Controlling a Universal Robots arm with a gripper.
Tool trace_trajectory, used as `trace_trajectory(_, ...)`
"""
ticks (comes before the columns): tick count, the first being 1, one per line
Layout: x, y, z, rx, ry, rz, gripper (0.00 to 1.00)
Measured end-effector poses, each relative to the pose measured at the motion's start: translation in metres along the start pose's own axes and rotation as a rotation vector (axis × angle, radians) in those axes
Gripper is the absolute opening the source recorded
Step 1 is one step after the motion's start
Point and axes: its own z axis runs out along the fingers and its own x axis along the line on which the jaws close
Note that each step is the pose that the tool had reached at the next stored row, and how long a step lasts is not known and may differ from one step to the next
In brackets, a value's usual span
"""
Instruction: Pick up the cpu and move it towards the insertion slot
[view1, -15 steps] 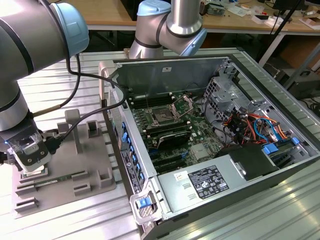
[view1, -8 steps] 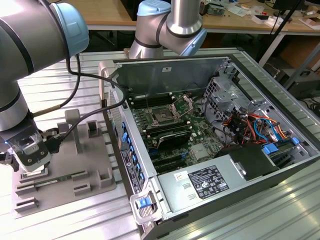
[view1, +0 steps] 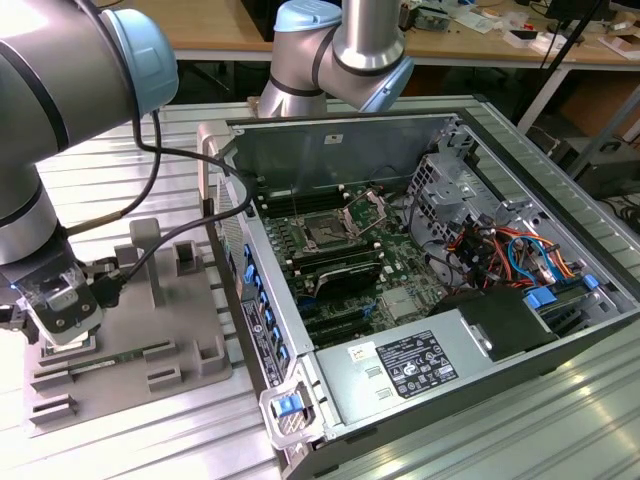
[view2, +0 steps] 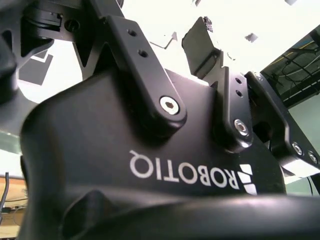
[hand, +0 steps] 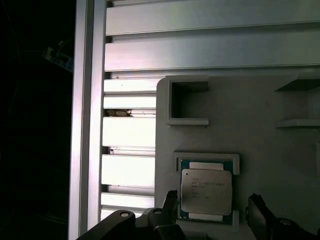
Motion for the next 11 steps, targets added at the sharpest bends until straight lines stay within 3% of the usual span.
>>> trace_trajectory(11,0.0,-0.0002,0.0053,0.0,0.0,0.0,0.66)
